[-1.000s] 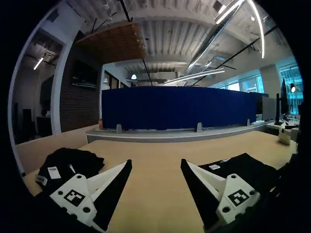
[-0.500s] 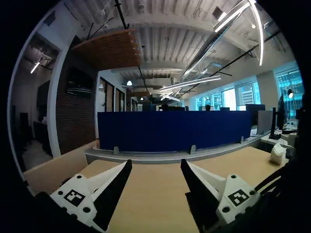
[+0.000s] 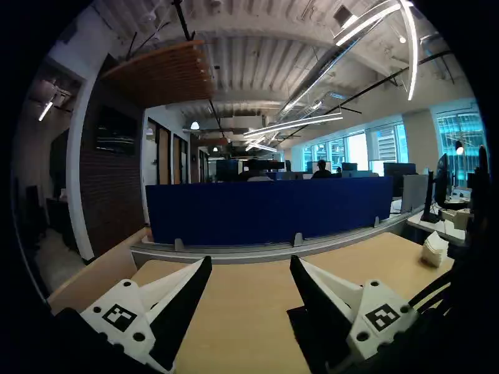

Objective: Fold towel

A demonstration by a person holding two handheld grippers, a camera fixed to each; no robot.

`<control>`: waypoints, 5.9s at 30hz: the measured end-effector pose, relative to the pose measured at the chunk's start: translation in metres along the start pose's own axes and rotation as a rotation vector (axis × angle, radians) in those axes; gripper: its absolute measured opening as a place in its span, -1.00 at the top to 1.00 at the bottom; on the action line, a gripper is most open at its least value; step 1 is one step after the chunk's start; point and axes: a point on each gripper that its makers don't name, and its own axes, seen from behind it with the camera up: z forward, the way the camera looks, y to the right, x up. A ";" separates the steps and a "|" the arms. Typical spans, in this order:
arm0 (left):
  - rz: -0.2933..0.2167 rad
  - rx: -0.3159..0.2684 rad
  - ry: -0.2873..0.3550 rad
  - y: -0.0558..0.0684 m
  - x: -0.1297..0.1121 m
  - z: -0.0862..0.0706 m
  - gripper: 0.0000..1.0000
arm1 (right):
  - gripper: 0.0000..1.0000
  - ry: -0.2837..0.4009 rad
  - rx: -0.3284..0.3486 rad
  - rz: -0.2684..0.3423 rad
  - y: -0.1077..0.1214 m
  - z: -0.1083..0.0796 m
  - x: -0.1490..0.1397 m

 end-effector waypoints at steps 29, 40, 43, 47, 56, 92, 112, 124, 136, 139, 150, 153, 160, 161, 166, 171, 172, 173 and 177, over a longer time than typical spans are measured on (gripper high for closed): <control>0.207 -0.336 -0.251 0.080 -0.074 -0.007 -0.86 | -1.00 -0.322 0.386 -0.200 -0.068 -0.016 -0.071; 0.210 -0.360 -0.333 0.088 -0.122 -0.010 -0.86 | -1.00 -0.362 0.401 -0.217 -0.072 -0.015 -0.104; 0.210 -0.374 -0.364 0.093 -0.138 -0.013 -0.86 | -1.00 -0.376 0.404 -0.214 -0.073 -0.014 -0.117; 0.207 -0.393 -0.403 0.099 -0.159 -0.016 -0.86 | -1.00 -0.388 0.409 -0.212 -0.075 -0.012 -0.134; 0.218 -0.418 -0.475 0.108 -0.201 -0.017 -0.86 | -1.00 -0.449 0.428 -0.217 -0.081 -0.016 -0.179; 0.251 -0.581 -0.736 0.150 -0.315 -0.045 -0.83 | -0.95 -0.696 0.493 -0.236 -0.083 -0.054 -0.309; 0.288 -0.569 -0.823 0.149 -0.327 -0.054 -0.20 | -0.37 -0.769 0.522 -0.217 -0.090 -0.066 -0.336; 0.306 -0.590 -0.834 0.152 -0.326 -0.056 0.13 | 0.08 -0.777 0.550 -0.205 -0.096 -0.071 -0.337; 0.292 -0.573 -0.841 0.152 -0.324 -0.055 0.79 | 0.65 -0.793 0.551 -0.187 -0.095 -0.069 -0.337; 0.289 -0.565 -0.841 0.153 -0.323 -0.054 0.88 | 0.70 -0.793 0.551 -0.180 -0.096 -0.069 -0.336; 0.291 -0.550 -0.835 0.153 -0.321 -0.050 0.94 | 0.74 -0.773 0.555 -0.178 -0.099 -0.067 -0.326; 0.276 -0.546 -0.835 0.153 -0.318 -0.049 0.94 | 0.74 -0.763 0.555 -0.167 -0.099 -0.065 -0.321; 0.264 -0.553 -0.824 0.154 -0.307 -0.051 0.94 | 0.74 -0.743 0.555 -0.161 -0.099 -0.059 -0.308; 0.263 -0.551 -0.824 0.154 -0.304 -0.052 0.94 | 0.74 -0.741 0.556 -0.162 -0.099 -0.059 -0.306; 0.234 -0.544 -0.816 0.155 -0.292 -0.052 0.94 | 0.75 -0.723 0.556 -0.168 -0.099 -0.056 -0.294; 0.207 -0.533 -0.801 0.156 -0.278 -0.050 0.94 | 0.75 -0.703 0.556 -0.170 -0.099 -0.054 -0.277; 0.204 -0.531 -0.798 0.155 -0.276 -0.049 0.94 | 0.75 -0.699 0.555 -0.169 -0.098 -0.054 -0.274; 0.200 -0.529 -0.794 0.155 -0.272 -0.048 0.94 | 0.75 -0.695 0.555 -0.169 -0.098 -0.054 -0.270; 0.186 -0.522 -0.779 0.154 -0.259 -0.047 0.94 | 0.74 -0.682 0.551 -0.174 -0.096 -0.054 -0.256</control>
